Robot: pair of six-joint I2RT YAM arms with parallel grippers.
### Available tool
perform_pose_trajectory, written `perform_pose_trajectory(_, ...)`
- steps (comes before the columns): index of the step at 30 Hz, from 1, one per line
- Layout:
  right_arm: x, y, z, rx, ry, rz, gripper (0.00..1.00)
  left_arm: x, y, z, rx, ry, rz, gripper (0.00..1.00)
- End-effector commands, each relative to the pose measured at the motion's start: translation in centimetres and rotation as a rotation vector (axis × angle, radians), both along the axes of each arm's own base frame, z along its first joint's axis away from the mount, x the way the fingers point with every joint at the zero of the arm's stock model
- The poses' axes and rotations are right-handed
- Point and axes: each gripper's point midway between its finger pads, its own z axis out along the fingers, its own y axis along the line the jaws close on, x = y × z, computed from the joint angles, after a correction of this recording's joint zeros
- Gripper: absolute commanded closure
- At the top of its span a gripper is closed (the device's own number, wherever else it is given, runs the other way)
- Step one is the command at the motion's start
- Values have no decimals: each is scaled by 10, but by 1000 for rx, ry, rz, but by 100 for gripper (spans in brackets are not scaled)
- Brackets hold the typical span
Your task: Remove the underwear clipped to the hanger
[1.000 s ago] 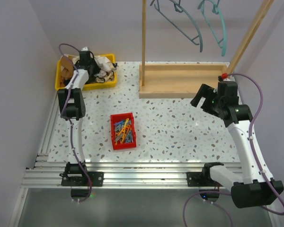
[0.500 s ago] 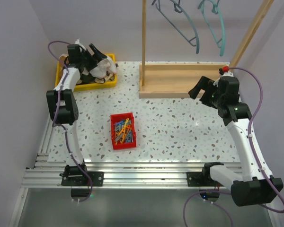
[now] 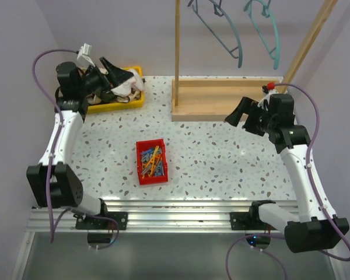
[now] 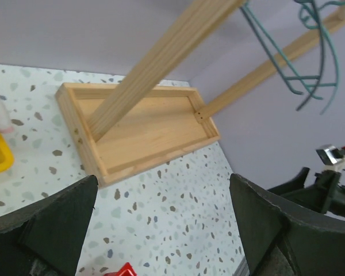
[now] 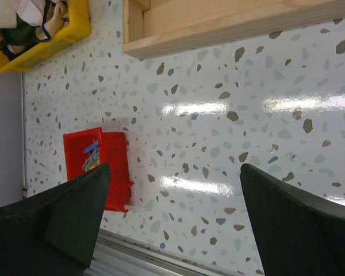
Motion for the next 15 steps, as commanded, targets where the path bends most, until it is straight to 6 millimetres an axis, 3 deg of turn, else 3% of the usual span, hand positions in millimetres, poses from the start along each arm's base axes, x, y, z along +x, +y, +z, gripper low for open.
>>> perform_pose_trajectory(1, -20, 12, 41, 60, -99, 68, 1, -51, -14, 31, -25, -109, -82, 0)
perform_pose_trajectory(2, -24, 15, 50, 76, -129, 81, 2, -68, -16, 35, -47, -120, -83, 0)
perform_pose_trajectory(3, -32, 17, 67, 90, -196, 100, 2, -76, -18, 38, -53, -130, -89, 0)
perform_pose_trajectory(6, -49, 22, 92, 110, -275, 141, 1, -102, -21, 55, -64, -177, -100, 0)
perform_pose_trajectory(10, -84, 37, 135, 175, -407, 247, 1, -112, -22, 60, -18, -193, -71, 0)
perform_pose_trajectory(15, -109, 41, 156, 232, -464, 268, 1, -127, -26, 85, -61, -249, -92, 0)
